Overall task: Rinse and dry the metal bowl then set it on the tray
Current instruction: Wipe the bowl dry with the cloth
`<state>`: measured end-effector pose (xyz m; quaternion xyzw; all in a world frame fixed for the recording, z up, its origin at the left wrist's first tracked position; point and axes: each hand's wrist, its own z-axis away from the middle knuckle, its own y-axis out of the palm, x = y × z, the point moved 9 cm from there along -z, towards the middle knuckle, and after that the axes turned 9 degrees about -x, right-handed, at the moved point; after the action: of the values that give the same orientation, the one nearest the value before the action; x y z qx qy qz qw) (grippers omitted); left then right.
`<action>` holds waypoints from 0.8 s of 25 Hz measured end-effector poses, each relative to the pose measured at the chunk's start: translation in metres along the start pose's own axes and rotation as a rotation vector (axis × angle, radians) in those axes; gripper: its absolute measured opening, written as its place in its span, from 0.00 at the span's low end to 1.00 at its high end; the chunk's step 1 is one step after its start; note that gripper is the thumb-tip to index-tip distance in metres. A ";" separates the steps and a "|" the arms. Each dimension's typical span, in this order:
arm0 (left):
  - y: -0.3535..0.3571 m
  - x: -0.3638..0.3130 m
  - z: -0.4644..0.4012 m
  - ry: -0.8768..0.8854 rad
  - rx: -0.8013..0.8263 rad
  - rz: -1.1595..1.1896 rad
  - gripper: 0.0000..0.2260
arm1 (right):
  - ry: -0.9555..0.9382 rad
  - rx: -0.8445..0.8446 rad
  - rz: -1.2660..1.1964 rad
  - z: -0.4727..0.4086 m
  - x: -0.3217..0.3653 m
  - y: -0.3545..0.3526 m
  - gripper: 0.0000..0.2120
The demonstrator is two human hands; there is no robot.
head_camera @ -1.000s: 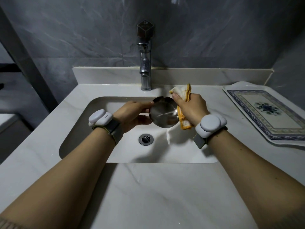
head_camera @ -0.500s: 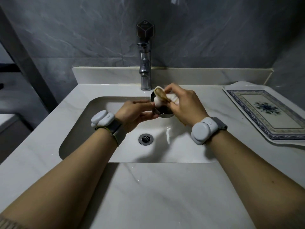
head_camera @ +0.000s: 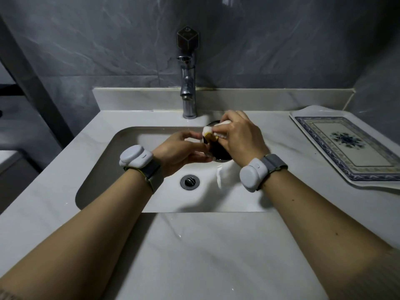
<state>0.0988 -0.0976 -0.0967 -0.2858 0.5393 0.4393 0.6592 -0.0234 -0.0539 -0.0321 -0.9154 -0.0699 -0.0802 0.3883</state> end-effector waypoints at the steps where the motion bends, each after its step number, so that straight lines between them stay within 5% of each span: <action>1: -0.002 0.000 -0.002 0.006 -0.026 -0.007 0.19 | 0.017 -0.005 0.057 -0.001 -0.001 0.000 0.08; 11: -0.008 -0.008 -0.003 0.176 -0.210 -0.061 0.14 | 0.177 0.178 0.271 0.001 -0.018 0.015 0.11; 20: -0.008 -0.009 -0.008 0.230 -0.180 -0.149 0.20 | -0.073 0.379 0.247 0.011 0.003 0.036 0.11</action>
<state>0.1023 -0.1104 -0.0912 -0.4313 0.5471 0.4003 0.5953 -0.0125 -0.0704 -0.0647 -0.8301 0.0149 0.0158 0.5572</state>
